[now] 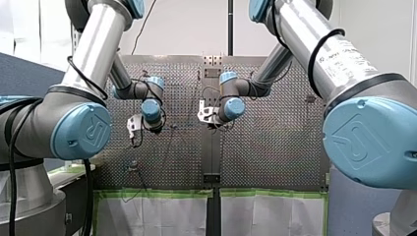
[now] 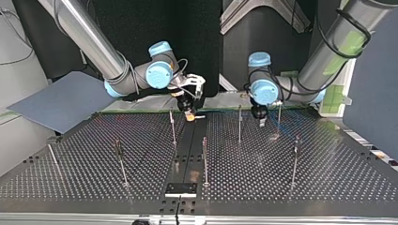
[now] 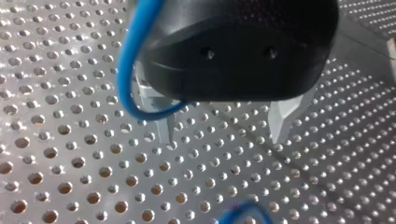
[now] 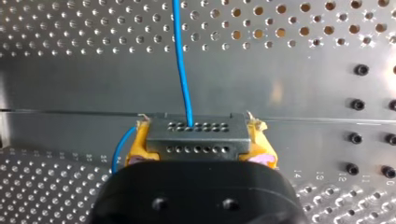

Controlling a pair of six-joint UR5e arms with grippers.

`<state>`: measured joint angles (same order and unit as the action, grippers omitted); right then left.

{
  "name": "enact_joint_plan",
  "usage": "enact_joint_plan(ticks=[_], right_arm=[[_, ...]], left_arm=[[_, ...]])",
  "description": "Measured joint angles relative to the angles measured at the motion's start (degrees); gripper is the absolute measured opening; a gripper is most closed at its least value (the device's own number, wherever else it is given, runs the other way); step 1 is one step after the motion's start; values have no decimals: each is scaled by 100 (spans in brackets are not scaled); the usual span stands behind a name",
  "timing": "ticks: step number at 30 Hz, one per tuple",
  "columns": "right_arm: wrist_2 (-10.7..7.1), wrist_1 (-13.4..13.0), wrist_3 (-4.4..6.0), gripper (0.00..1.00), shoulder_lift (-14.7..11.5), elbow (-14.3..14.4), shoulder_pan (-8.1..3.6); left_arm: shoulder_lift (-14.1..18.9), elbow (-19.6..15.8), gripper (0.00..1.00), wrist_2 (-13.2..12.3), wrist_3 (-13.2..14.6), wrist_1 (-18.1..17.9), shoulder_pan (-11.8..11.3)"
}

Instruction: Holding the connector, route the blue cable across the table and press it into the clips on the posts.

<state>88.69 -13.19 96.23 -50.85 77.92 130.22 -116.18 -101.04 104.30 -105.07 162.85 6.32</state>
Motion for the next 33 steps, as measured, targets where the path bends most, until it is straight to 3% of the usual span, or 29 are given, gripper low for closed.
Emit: enact_joint_plan(ticks=[6,18,33], right_arm=[[2,8,9,0,0,0,1],[4,41,8,0,-6,-1,1],[20,209,0,0,-17,-1,1]], left_arm=[[203,-229,100,-25,157,179,29],[754,-725,100,-122,189,296,197],[1327,-902,100,-476,136,340,496]])
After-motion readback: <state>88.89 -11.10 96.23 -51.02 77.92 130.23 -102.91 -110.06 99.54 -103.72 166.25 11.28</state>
